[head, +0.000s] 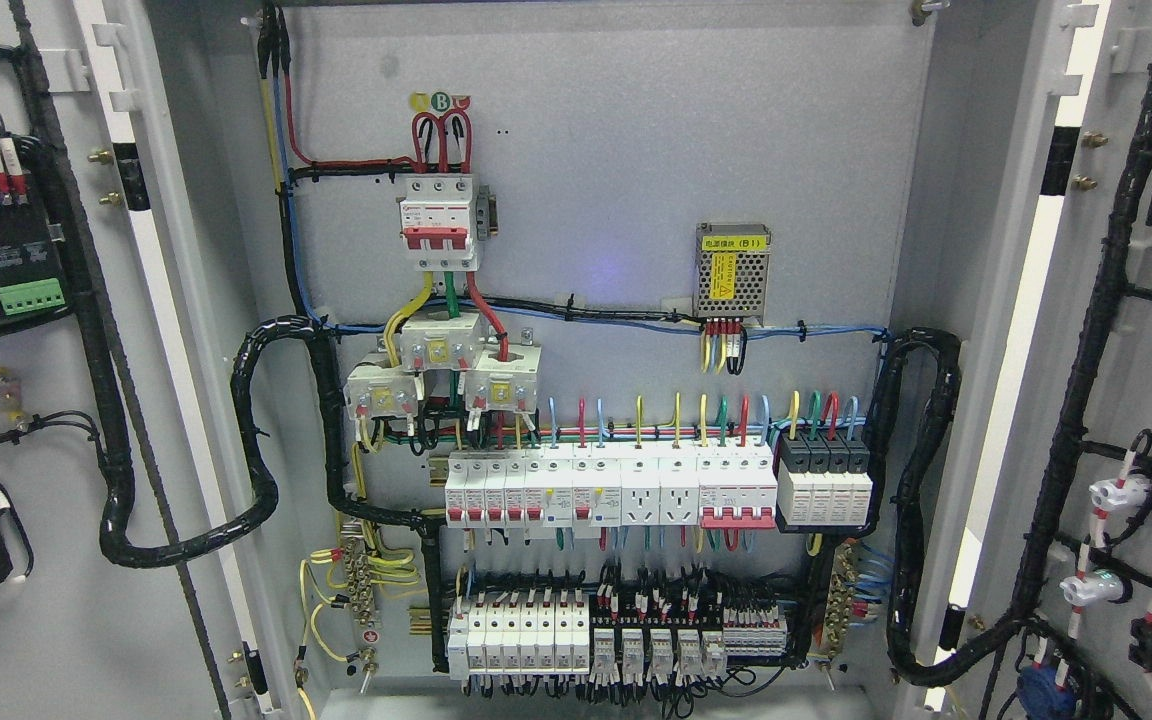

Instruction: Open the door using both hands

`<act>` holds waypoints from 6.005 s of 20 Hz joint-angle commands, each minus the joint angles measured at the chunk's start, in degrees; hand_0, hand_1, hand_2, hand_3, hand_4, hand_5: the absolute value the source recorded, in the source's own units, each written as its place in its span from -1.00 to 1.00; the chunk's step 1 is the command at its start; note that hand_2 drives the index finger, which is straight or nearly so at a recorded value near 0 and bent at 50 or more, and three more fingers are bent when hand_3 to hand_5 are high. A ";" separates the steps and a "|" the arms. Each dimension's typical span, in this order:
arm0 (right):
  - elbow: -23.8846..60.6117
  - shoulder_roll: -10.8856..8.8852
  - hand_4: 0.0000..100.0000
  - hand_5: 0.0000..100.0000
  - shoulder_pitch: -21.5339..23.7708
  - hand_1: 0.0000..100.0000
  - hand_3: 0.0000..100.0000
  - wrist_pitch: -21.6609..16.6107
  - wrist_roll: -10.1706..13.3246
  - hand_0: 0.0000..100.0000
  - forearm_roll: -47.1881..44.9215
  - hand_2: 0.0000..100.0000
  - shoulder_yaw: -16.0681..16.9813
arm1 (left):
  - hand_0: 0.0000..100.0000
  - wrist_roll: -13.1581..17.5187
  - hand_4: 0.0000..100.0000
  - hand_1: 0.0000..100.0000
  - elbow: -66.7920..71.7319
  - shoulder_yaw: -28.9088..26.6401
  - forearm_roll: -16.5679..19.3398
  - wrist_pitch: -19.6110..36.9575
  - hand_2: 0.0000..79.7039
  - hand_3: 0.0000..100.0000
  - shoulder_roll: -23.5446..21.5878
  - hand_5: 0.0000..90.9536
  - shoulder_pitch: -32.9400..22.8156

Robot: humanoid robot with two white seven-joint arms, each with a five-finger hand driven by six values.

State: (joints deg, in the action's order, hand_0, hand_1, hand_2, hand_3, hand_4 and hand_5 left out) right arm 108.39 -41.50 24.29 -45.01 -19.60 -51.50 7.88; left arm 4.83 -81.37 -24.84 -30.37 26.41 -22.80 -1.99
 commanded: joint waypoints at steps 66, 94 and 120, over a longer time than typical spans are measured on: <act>-19.61 11.88 -1.00 -1.00 -2.23 -1.00 -1.00 -2.97 0.70 -0.79 21.18 -1.00 -33.89 | -1.00 0.36 -0.94 -1.00 14.63 40.66 10.86 21.14 -1.00 -1.00 6.53 -1.00 -38.62; -60.72 18.19 -1.00 -1.00 2.96 -1.00 -1.00 -7.37 0.62 -0.79 20.83 -1.00 -33.89 | -1.00 3.26 -0.94 -1.00 65.27 40.14 11.03 -7.24 -1.00 -1.00 19.80 -1.00 -15.68; -97.49 39.73 -1.00 -1.00 -4.87 -1.00 -1.00 30.58 1.49 -0.79 21.88 -1.00 -28.00 | -1.00 2.73 -0.94 -1.00 82.52 39.79 18.07 -14.64 -1.00 -1.00 22.62 -1.00 -10.75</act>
State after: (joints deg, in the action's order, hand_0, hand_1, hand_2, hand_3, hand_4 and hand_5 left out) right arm 19.70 -7.33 20.21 -19.24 -18.93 -29.94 -22.30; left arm 7.59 -4.42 15.15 -13.07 12.02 -0.91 -12.97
